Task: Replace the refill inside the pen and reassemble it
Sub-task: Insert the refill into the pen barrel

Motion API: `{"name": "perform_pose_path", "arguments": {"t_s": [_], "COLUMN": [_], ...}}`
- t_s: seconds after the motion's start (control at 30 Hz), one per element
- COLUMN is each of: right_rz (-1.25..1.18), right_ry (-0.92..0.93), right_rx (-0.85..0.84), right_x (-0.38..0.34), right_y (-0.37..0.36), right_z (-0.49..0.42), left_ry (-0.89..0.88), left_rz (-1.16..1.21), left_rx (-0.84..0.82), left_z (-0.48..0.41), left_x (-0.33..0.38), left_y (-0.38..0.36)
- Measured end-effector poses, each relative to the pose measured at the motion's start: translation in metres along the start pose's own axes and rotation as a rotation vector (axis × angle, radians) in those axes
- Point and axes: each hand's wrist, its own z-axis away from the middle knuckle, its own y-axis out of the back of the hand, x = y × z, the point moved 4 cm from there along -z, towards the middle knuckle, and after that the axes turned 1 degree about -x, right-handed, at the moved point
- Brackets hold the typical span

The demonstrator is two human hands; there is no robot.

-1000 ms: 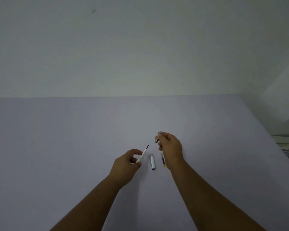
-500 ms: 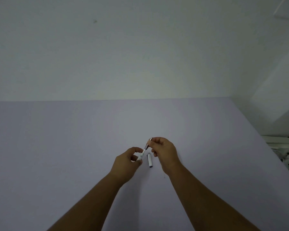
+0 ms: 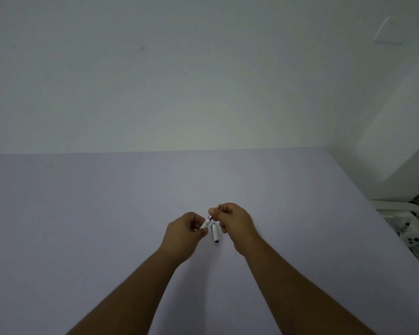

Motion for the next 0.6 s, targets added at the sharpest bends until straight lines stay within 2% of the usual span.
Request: {"name": "perform_pose_path", "arguments": {"t_s": [0.13,0.3,0.43,0.6], "right_rz": [-0.03,0.078,-0.079,0.08], "right_ry": [-0.012,-0.076,-0.065,-0.073], "right_rx": [-0.023,-0.04,-0.079,-0.021], "right_x": [-0.006,-0.009,-0.013,-0.016], "right_y": [-0.003,-0.004,-0.005,-0.007], "right_z": [0.002,0.003,0.004,0.002], "left_ry": [-0.023,-0.024,-0.015,-0.042], "left_rz": [-0.022,-0.038,-0.051,-0.088], "left_rx": [0.007,0.009,0.033,0.031], "left_z": [0.003,0.007,0.005,0.004], "left_x": [0.008,0.011,0.013,0.018], "left_y": [0.001,0.005,0.012,0.015]}}
